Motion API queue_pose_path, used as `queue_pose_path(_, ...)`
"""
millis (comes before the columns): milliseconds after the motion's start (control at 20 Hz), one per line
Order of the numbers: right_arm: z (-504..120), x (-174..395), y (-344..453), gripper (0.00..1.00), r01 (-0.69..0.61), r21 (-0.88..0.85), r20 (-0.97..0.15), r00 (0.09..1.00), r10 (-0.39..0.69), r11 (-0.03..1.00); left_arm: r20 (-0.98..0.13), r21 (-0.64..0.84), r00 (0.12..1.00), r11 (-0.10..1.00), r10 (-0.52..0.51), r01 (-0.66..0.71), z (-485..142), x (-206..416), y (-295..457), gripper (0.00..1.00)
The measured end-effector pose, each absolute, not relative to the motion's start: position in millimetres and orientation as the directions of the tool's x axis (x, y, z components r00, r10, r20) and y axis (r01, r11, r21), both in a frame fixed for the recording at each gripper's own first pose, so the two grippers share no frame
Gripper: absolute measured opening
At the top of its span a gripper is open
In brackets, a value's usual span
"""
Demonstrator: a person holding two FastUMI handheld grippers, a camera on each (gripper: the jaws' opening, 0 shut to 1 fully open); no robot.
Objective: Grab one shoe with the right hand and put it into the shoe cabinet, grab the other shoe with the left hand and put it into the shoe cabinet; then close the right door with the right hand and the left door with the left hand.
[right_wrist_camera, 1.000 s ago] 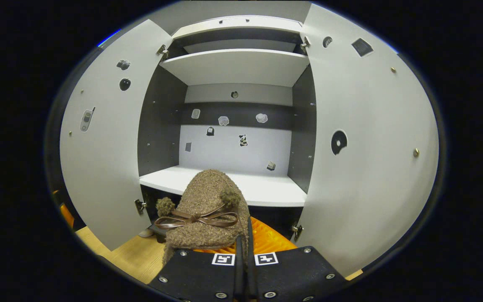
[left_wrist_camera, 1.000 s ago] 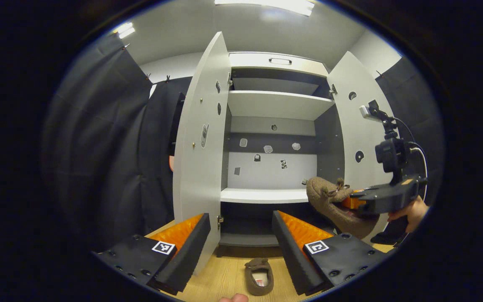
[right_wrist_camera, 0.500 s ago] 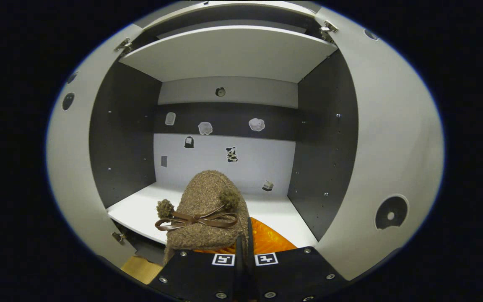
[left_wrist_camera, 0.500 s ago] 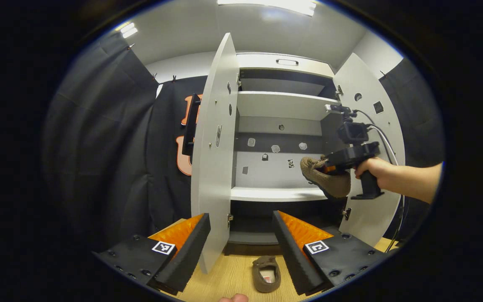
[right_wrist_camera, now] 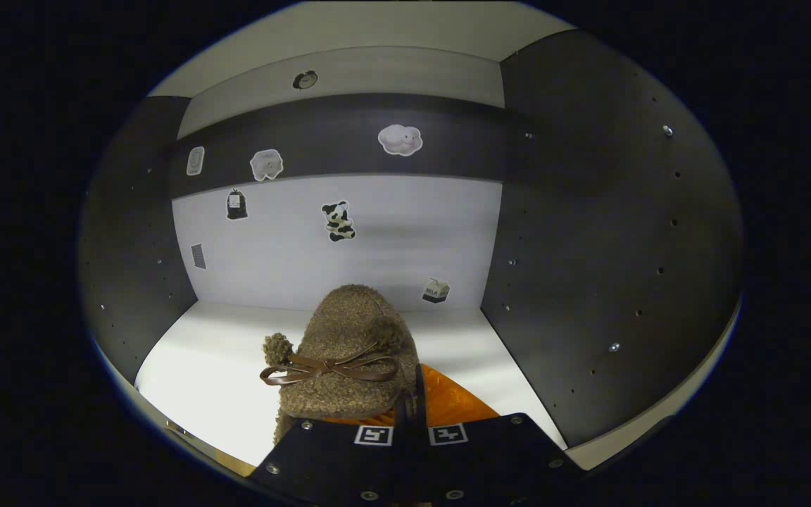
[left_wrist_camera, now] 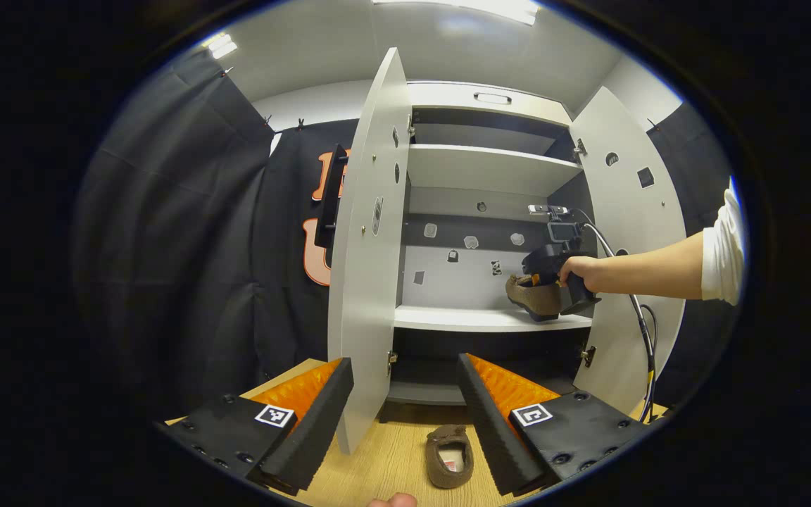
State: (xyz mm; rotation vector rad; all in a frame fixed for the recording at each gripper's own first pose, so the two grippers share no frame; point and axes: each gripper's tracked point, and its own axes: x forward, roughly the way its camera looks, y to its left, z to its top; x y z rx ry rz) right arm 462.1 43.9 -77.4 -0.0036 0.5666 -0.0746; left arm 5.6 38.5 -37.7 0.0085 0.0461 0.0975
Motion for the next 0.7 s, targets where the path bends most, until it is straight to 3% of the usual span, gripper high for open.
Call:
queue_pose_path(250,-101,466,35,0.08,0.091,-0.02,-0.589,0.804,-0.086,0.996,-0.042,0.015,0.992,0.992,0.122,-0.121,-39,9,48,0.99)
queue_pose_path(300,-103,466,35,0.15,0.091,-0.012,-0.596,0.799,-0.08,0.996,-0.044,0.013,0.991,0.992,0.123,-0.122,-40,9,49,0.99)
queue_pose_path(350,-104,465,34,0.11,0.092,-0.009,-0.6,0.796,-0.079,0.996,-0.048,0.011,0.991,0.993,0.122,-0.122,-42,10,49,0.99)
queue_pose_path(450,-101,464,28,0.17,0.103,-0.024,-0.594,0.799,-0.097,0.994,-0.05,0.006,0.991,0.992,0.123,-0.123,-42,12,49,0.96)
queue_pose_path(500,-99,465,26,0.3,0.102,-0.029,-0.585,0.805,-0.099,0.994,-0.049,0.003,0.991,0.992,0.122,-0.122,-43,13,49,0.99)
queue_pose_path(550,-95,462,26,0.36,0.097,-0.031,-0.578,0.81,-0.097,0.995,-0.05,-0.001,0.992,0.993,0.117,-0.117,-45,14,48,0.96)
queue_pose_path(600,-92,461,27,0.52,0.087,-0.02,-0.576,0.813,-0.082,0.996,-0.051,-0.002,0.992,0.993,0.115,-0.116,-45,15,48,0.94)
queue_pose_path(650,-89,458,28,0.53,0.08,-0.01,-0.578,0.813,-0.071,0.997,-0.051,-0.003,0.992,0.993,0.114,-0.114,-46,15,47,0.96)
queue_pose_path(700,-86,454,28,0.74,0.071,-0.003,-0.577,0.814,-0.06,0.997,-0.049,-0.006,0.993,0.994,0.111,-0.112,-46,15,47,0.96)
